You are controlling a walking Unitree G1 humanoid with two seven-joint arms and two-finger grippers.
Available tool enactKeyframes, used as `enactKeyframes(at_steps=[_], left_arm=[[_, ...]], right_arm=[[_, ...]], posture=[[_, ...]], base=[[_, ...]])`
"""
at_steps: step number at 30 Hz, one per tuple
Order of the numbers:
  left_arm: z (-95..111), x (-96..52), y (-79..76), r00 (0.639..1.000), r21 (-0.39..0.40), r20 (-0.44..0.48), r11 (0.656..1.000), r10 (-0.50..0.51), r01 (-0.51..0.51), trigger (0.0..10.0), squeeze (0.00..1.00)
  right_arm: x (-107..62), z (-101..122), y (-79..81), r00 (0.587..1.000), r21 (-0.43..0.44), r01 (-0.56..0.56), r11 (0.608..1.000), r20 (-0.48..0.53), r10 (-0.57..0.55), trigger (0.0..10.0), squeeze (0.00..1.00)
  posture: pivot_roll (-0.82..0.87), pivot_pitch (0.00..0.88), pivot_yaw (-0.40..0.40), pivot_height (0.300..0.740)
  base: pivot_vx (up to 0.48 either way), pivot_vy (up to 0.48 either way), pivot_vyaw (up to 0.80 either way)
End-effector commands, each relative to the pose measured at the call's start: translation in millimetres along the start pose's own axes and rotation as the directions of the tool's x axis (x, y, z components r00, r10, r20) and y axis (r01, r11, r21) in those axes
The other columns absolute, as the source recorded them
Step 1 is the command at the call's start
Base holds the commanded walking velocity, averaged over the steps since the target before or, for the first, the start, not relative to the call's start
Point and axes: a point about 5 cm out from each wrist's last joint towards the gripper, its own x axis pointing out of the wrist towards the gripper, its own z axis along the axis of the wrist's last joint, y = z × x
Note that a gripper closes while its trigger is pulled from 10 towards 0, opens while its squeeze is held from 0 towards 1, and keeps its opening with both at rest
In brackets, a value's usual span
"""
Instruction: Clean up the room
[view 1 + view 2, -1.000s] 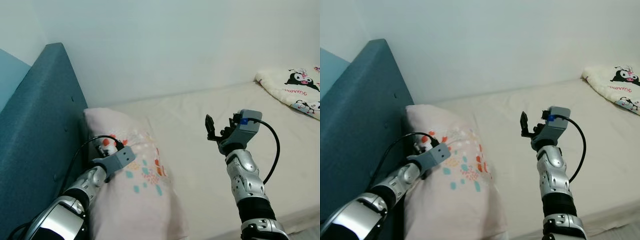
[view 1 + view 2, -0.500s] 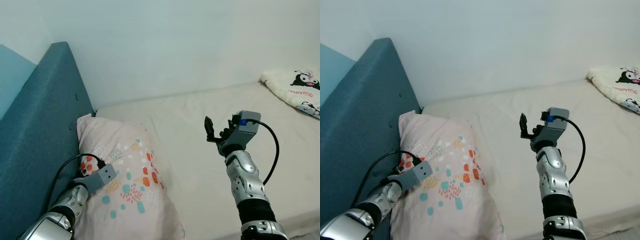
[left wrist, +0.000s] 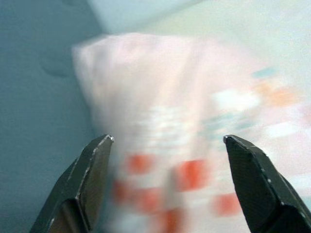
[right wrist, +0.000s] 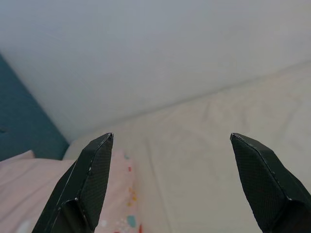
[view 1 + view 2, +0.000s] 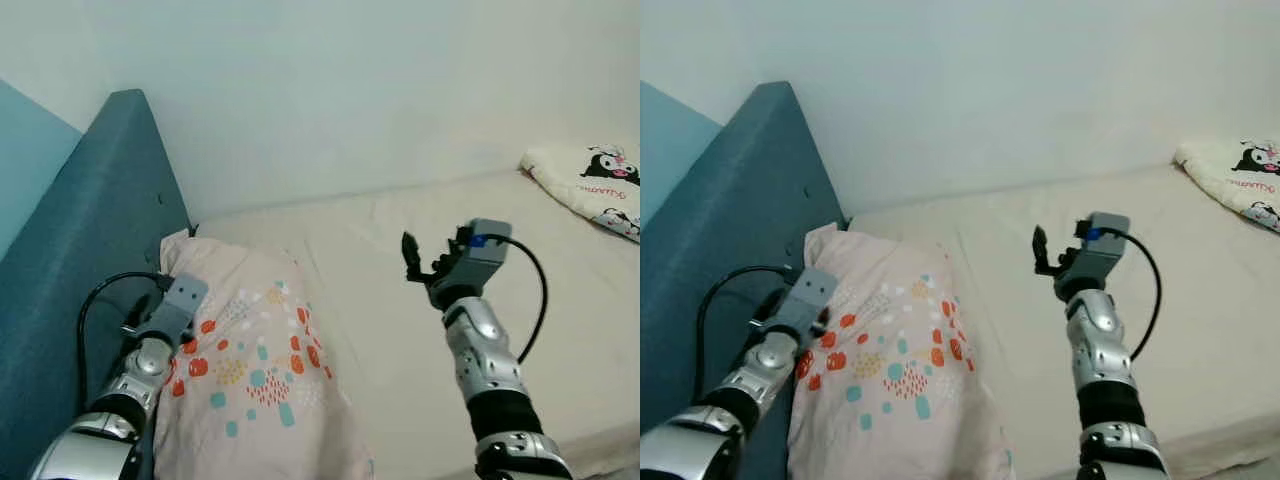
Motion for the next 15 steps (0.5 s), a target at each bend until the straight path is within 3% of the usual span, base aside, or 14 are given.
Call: enactKeyframes(at_steps=[1, 3, 4, 6, 11, 15], left_arm=[[-17, -7.5, -2.6, 0.999, -0.173, -0.049, 0.985, 0.003, -0.012, 10.0, 0.0], [-21, -9.7, -6.8, 0.998, -0.218, -0.067, 0.976, 0.006, -0.021, 10.0, 0.0], [-30, -13.0, -12.6, 0.994, -0.312, -0.108, 0.949, 0.007, -0.04, 10.0, 0.0], [-31, -13.5, -13.6, 0.993, -0.331, -0.114, 0.942, 0.006, -0.044, 10.0, 0.0], [-38, -19.5, -15.3, 0.995, -0.468, -0.098, 0.883, -0.004, -0.043, 10.0, 0.0], [-38, -20.6, -16.2, 0.997, -0.506, -0.075, 0.862, -0.026, -0.015, 10.0, 0.0]], right_arm=[[3.4, -2, 3.4, 1.0, -0.012, -0.005, 1.0, -0.02, 0.004, 10.0, 0.0], [4.4, -3, 3.6, 1.0, -0.028, -0.002, 1.0, -0.031, 0.001, 10.0, 0.0], [6.3, -4, 3.9, 0.999, -0.032, -0.001, 0.999, -0.042, 0.0, 10.0, 0.0], [6.7, -4, 3.9, 0.999, -0.029, -0.002, 1.0, -0.043, 0.001, 10.0, 0.0], [11.1, 0, 3.1, 0.999, -0.025, 0.002, 1.0, -0.045, -0.003, 10.0, 0.0], [11.3, -2, 2.4, 0.998, -0.031, 0.005, 1.0, -0.055, -0.006, 10.0, 0.0]], posture=[[-0.13, 0.0, 0.008, 0.74], [-0.13, 0.0, 0.008, 0.74], [-0.13, 0.0, 0.004, 0.74], [-0.13, 0.0, 0.004, 0.74], [-0.12, 0.0, -0.001, 0.74], [-0.12, 0.0, -0.002, 0.74]], base=[[0.0, 0.0, 0.0], [0.0, 0.0, 0.0], [0.0, 0.0, 0.0], [0.0, 0.0, 0.0], [0.0, 0.0, 0.0], [0.0, 0.0, 0.0]])
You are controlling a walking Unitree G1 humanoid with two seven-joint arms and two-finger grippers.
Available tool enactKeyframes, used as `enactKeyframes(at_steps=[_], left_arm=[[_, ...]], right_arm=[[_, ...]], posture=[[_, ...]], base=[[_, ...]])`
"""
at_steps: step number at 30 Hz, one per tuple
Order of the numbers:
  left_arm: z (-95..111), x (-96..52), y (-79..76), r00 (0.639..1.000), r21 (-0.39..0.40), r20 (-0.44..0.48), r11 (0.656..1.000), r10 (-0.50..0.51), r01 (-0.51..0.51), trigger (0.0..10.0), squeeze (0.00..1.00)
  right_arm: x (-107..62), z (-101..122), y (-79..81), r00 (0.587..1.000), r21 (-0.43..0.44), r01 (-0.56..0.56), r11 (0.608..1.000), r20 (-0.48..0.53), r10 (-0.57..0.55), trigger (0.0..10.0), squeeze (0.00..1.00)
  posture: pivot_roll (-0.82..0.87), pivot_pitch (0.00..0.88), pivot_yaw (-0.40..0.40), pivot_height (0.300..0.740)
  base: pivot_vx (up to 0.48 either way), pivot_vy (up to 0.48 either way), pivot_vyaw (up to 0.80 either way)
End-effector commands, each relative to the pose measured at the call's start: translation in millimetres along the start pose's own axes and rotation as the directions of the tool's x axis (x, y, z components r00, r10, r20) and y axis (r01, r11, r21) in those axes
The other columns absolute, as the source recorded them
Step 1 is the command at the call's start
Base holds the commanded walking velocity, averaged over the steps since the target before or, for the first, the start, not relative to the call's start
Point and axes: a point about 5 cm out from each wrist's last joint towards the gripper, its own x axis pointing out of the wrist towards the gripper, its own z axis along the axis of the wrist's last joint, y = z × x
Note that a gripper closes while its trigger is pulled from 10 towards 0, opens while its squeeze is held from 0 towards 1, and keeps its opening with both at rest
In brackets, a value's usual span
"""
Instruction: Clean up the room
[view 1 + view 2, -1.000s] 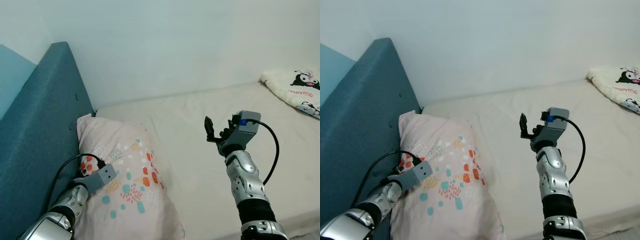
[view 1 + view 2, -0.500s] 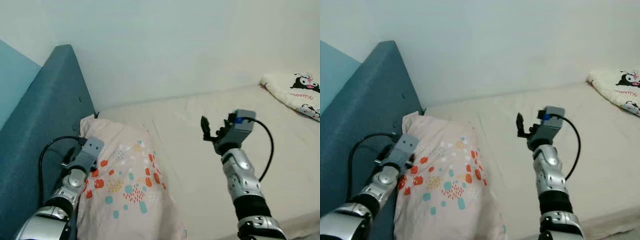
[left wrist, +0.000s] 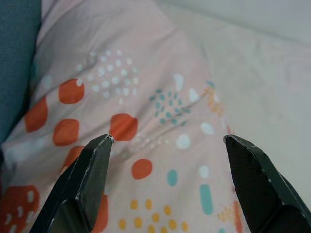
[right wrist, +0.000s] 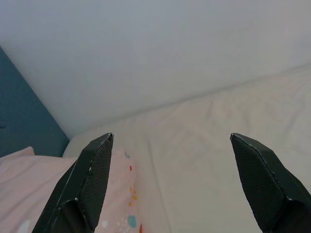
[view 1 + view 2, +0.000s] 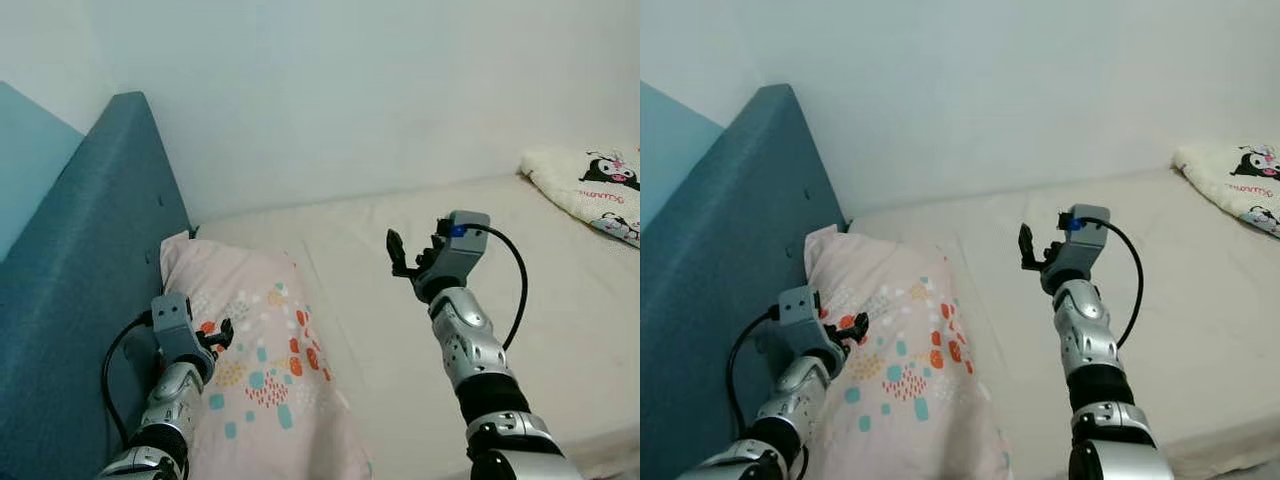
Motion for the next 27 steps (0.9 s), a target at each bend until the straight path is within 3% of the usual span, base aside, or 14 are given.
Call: enactKeyframes(at_steps=[1, 7, 11, 21, 24, 27], left_arm=[[-5, -3.1, 2.3, 1.0, -0.039, -0.006, 0.999, -0.006, 0.006, 10.0, 0.0], [-4, -2.0, -12.3, 0.997, -0.054, 0.019, 0.995, -0.078, 0.079, 10.0, 0.0], [-8, -1.4, -20.5, 0.995, -0.006, -0.009, 0.995, -0.102, 0.102, 10.0, 0.0], [-14, -3.8, -13.9, 0.997, -0.021, -0.04, 0.997, -0.072, 0.072, 10.0, 0.0], [-13, -4.4, -14.1, 0.995, -0.005, -0.029, 0.995, -0.099, 0.099, 10.0, 0.0], [-12, -7.4, -17.8, 0.986, 0.096, -0.005, 0.982, -0.166, 0.166, 10.0, 0.0]], right_arm=[[0.5, -2, -0.9, 1.0, -0.013, 0.006, 1.0, -0.019, -0.006, 10.0, 0.0], [0.0, -7, -3.1, 0.999, -0.033, 0.004, 0.999, -0.04, -0.006, 10.0, 0.0], [2.7, -3, -2.5, 0.999, -0.037, 0.0, 0.999, -0.032, -0.001, 10.0, 0.0], [4.0, -6, -4.2, 0.998, -0.055, 0.002, 0.998, -0.066, -0.006, 10.0, 0.0], [4.3, -7, -3.7, 0.998, -0.047, -0.001, 0.999, -0.062, -0.002, 10.0, 0.0], [2.5, -13, -3.2, 0.997, -0.037, -0.005, 0.999, -0.078, 0.002, 10.0, 0.0]], posture=[[-0.12, 0.0, -0.003, 0.74], [-0.13, 0.0, -0.018, 0.74], [-0.14, 0.0, -0.021, 0.74], [-0.14, 0.0, -0.028, 0.74], [-0.13, 0.0, -0.03, 0.74], [-0.13, 0.0, -0.027, 0.74]], base=[[0.0, 0.0, 0.0], [0.0, 0.0, 0.0], [0.0, 0.0, 0.0], [0.0, 0.0, 0.0], [0.0, 0.0, 0.0], [0.0, 0.0, 0.0]])
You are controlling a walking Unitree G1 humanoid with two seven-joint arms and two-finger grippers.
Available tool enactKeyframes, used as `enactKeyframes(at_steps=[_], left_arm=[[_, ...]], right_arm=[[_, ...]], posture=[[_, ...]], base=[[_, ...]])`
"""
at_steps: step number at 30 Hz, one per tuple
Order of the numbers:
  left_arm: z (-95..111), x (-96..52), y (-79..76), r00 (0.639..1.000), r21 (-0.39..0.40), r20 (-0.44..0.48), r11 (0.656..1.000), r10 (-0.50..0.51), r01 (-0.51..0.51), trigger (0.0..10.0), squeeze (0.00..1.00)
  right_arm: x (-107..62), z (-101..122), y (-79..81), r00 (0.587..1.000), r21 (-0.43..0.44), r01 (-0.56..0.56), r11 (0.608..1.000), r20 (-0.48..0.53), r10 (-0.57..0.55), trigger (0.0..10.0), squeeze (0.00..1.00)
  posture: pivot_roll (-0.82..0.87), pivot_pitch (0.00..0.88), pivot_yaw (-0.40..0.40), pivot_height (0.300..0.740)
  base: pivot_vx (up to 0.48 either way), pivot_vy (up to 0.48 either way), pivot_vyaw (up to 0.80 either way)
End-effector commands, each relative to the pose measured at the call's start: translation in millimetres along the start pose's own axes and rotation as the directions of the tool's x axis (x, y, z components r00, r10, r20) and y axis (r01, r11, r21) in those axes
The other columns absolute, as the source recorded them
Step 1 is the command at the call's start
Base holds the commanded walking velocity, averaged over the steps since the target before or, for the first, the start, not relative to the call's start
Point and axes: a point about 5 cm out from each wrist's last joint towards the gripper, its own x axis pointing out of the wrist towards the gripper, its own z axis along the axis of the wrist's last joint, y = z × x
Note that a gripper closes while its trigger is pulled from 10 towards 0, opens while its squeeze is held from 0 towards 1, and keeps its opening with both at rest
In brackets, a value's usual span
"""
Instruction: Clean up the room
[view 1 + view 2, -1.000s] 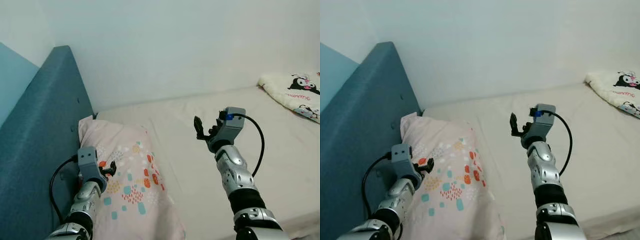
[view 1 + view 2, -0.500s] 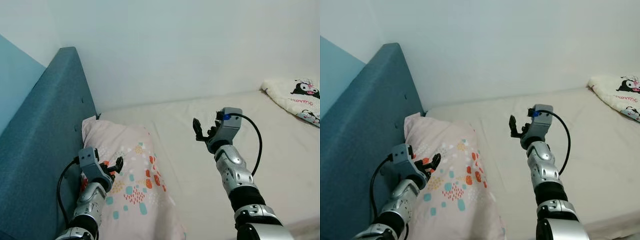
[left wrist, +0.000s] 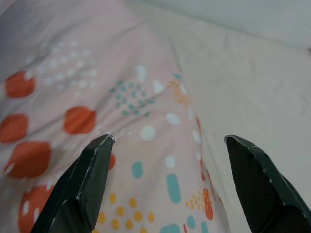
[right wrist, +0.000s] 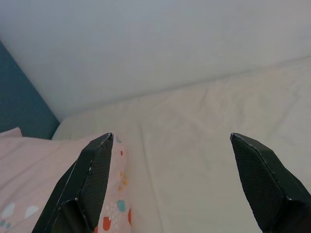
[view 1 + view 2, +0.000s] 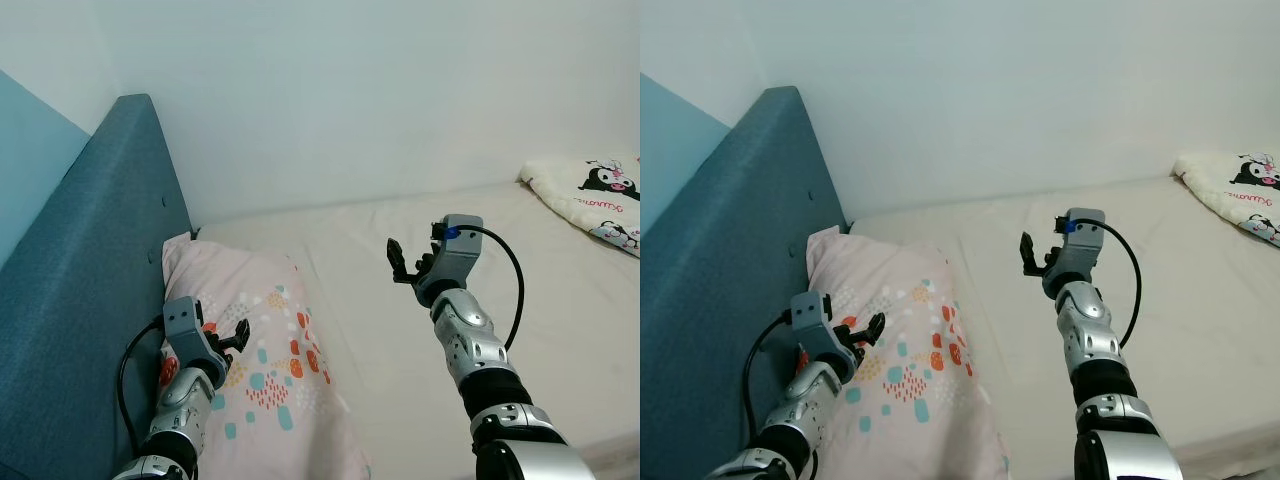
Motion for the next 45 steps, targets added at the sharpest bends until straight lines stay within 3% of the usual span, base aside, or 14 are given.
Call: enactKeyframes(at_steps=[1, 6, 9, 11, 13, 18, 28, 45], left_arm=[[-2, -3.7, 1.3, 1.0, 0.059, 0.007, 0.998, -0.029, 0.028, 10.0, 0.0], [-9, -7.7, 4.1, 1.0, 0.079, -0.015, 0.997, -0.024, 0.026, 10.0, 0.0], [-19, -14.2, 13.5, 0.998, 0.109, -0.066, 0.994, 0.002, 0.005, 10.0, 0.0], [-19, -14.2, 13.5, 0.998, 0.109, -0.066, 0.994, 0.002, 0.005, 10.0, 0.0], [-22, -17.1, 18.6, 0.997, 0.115, -0.081, 0.993, 0.016, -0.006, 10.0, 0.0], [-25, -20.4, 21.8, 0.996, 0.126, -0.091, 0.992, 0.016, -0.005, 10.0, 0.0], [-26, -18.8, 16.9, 0.996, 0.135, -0.091, 0.991, -0.002, 0.015, 10.0, 0.0], [-40, -35.6, 44.7, 0.982, 0.158, -0.167, 0.985, 0.092, -0.065, 10.0, 0.0]], right_arm=[[0.4, -4, 3.6, 1.0, 0.01, -0.012, 1.0, -0.005, 0.012, 10.0, 0.0], [-5.5, -27, 2.4, 0.995, 0.022, -0.016, 1.0, -0.096, 0.018, 10.0, 0.0], [-31.7, -79, -13.0, 0.958, 0.007, 0.047, 0.999, -0.282, -0.043, 10.0, 0.0], [-31.7, -79, -13.0, 0.958, 0.007, 0.047, 0.999, -0.282, -0.043, 10.0, 0.0], [-47.2, -101, -20.7, 0.931, -0.006, 0.076, 0.997, -0.357, -0.073, 10.0, 0.0], [-64.5, -119, -30.0, 0.907, 0.002, 0.107, 0.994, -0.409, -0.097, 10.0, 0.0], [-66.3, -122, -30.9, 0.903, -0.008, 0.105, 0.994, -0.417, -0.099, 10.0, 0.0], [-71.1, -128, -31.6, 0.895, -0.013, 0.105, 0.994, -0.435, -0.1, 10.0, 0.0]], posture=[[-0.13, 0.0, -0.027, 0.74], [-0.13, 0.0, -0.024, 0.74], [-0.12, 0.0, -0.026, 0.74], [-0.12, 0.0, -0.026, 0.74], [-0.12, 0.0, -0.025, 0.74], [-0.13, 0.0, -0.02, 0.74], [-0.13, 0.0, -0.023, 0.74], [-0.13, 0.0, -0.022, 0.74]], base=[[0.0, 0.0, 0.0], [0.0, -0.357, 0.0], [0.0, -0.404, 0.0], [0.0, -0.341, 0.0], [0.0, -0.411, 0.0], [0.0, -0.48, 0.0], [0.0, -0.48, 0.0], [0.0, -0.48, 0.0]])
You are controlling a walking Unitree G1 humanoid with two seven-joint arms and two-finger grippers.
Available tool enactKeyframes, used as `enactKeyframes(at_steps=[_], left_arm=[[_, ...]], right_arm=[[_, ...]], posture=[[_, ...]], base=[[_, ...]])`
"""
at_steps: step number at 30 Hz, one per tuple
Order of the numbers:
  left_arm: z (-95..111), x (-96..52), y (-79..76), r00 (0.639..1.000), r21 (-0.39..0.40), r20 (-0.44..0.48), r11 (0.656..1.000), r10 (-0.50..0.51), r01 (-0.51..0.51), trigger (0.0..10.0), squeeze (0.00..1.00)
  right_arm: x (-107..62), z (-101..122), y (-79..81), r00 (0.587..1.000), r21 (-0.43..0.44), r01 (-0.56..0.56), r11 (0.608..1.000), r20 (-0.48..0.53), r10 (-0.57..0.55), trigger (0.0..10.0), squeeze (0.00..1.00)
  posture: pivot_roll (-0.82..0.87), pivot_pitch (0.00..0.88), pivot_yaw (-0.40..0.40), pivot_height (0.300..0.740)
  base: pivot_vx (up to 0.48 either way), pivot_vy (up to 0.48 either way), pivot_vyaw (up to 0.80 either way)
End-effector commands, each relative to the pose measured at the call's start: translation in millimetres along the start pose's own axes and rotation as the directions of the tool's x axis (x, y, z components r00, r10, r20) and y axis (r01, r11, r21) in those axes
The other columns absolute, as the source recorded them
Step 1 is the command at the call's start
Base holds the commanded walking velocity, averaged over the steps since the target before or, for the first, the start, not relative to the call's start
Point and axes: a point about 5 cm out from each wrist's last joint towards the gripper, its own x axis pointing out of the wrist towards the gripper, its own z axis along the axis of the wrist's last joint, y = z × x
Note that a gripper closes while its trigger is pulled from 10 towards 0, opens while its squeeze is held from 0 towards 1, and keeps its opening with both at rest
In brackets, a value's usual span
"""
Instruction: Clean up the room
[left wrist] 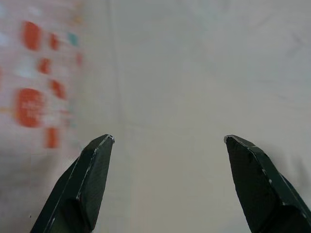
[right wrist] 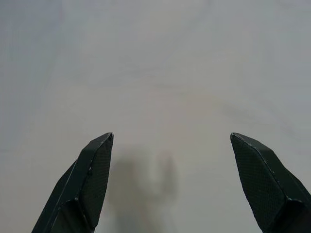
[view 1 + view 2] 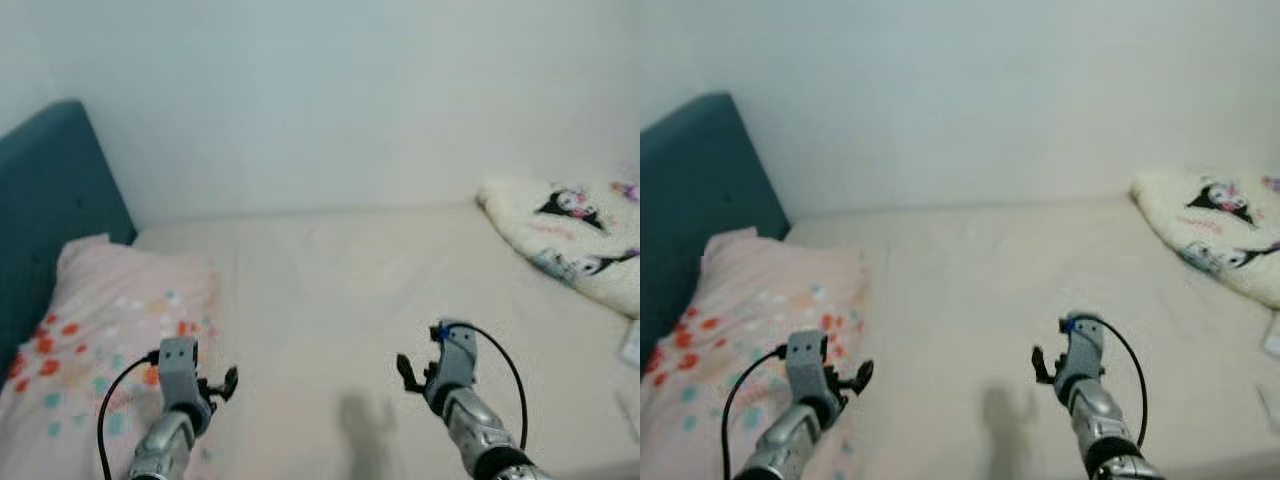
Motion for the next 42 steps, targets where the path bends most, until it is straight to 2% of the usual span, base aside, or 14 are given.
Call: enactKeyframes(at_steps=[1, 7, 10, 16, 29, 42], left_arm=[[-9, -5.5, 9.8, 0.999, 0.013, -0.044, 1.0, 0.028, -0.027, 10.0, 0.0], [-17, -10.3, 13.5, 0.996, 0.016, -0.074, 0.999, 0.042, -0.041, 10.0, 0.0], [-21, -12.1, 15.0, 0.995, 0.026, -0.092, 0.999, 0.048, -0.046, 10.0, 0.0], [-30, -17.1, 18.2, 0.989, 0.04, -0.132, 0.998, 0.063, -0.058, 10.0, 0.0], [-57, -36.1, 30.7, 0.964, 0.056, -0.241, 0.993, 0.114, -0.103, 10.0, 0.0], [-65, -43.2, 36.6, 0.95, 0.068, -0.277, 0.99, 0.141, -0.127, 10.0, 0.0]], right_arm=[[0.6, -3, 6.9, 1.0, 0.002, -0.017, 1.0, -0.003, 0.017, 10.0, 0.0], [1.9, 1, 7.0, 1.0, -0.013, -0.018, 1.0, 0.0, 0.018, 10.0, 0.0], [2.5, -1, 4.5, 0.999, -0.065, 0.022, 0.998, -0.038, -0.025, 10.0, 0.0], [1.8, -3, 1.6, 0.997, -0.079, 0.043, 0.996, -0.06, -0.048, 10.0, 0.0], [-4.5, -21, -13.2, 0.977, -0.164, 0.116, 0.98, -0.162, -0.142, 10.0, 0.0], [-7.5, -30, -14.3, 0.97, -0.151, 0.115, 0.982, -0.196, -0.143, 10.0, 0.0]], posture=[[-0.13, 0.0, -0.022, 0.74], [-0.12, 0.0, -0.026, 0.74], [-0.12, 0.0, -0.027, 0.74], [-0.12, 0.0, -0.03, 0.74], [-0.13, 0.0, -0.026, 0.74], [-0.13, 0.0, -0.025, 0.74]], base=[[0.0, -0.48, 0.0], [0.0, -0.48, 0.0], [0.0, -0.48, 0.0], [0.0, -0.48, 0.0], [0.0, -0.48, 0.0], [0.0, -0.48, 0.0]])
